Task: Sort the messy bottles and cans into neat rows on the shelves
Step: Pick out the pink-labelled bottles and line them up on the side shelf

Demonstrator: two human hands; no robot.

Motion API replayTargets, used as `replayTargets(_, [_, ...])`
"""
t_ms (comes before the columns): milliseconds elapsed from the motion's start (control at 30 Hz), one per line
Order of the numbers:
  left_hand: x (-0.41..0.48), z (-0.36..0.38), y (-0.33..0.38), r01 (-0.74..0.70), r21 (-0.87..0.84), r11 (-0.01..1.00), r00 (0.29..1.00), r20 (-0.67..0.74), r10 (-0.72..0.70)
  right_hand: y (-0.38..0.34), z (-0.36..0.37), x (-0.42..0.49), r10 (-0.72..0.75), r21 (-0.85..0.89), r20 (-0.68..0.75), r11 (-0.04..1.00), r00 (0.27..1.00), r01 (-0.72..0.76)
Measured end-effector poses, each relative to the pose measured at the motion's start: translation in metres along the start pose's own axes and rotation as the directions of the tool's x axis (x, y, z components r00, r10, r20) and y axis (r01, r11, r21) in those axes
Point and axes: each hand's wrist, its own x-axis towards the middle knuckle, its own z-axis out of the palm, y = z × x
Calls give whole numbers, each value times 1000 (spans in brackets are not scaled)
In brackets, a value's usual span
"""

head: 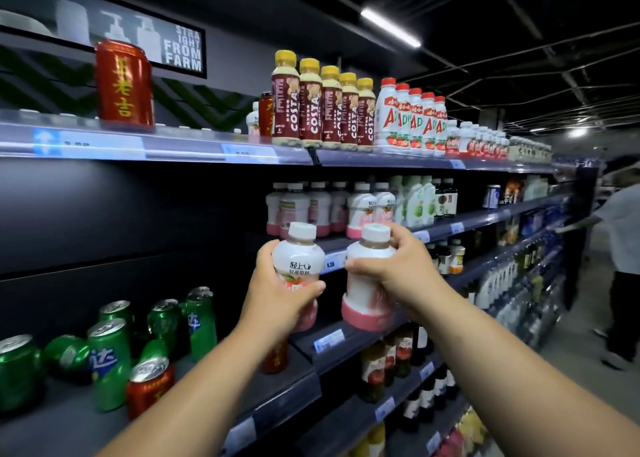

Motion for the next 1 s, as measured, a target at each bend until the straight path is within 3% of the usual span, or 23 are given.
replayTargets(367, [133, 43, -34, -117, 51, 992, 989, -89, 121, 29, 12, 144, -56, 20, -31, 998, 998, 57])
replayTargets(767, [188, 65, -66, -2, 307, 952, 933, -342, 112, 59, 48, 255, -74, 40, 180, 997, 981, 68])
replayTargets(1000, [182, 86, -79, 40, 270, 962, 896, -437, 85, 90, 67, 269, -33, 22, 242, 999, 970, 28])
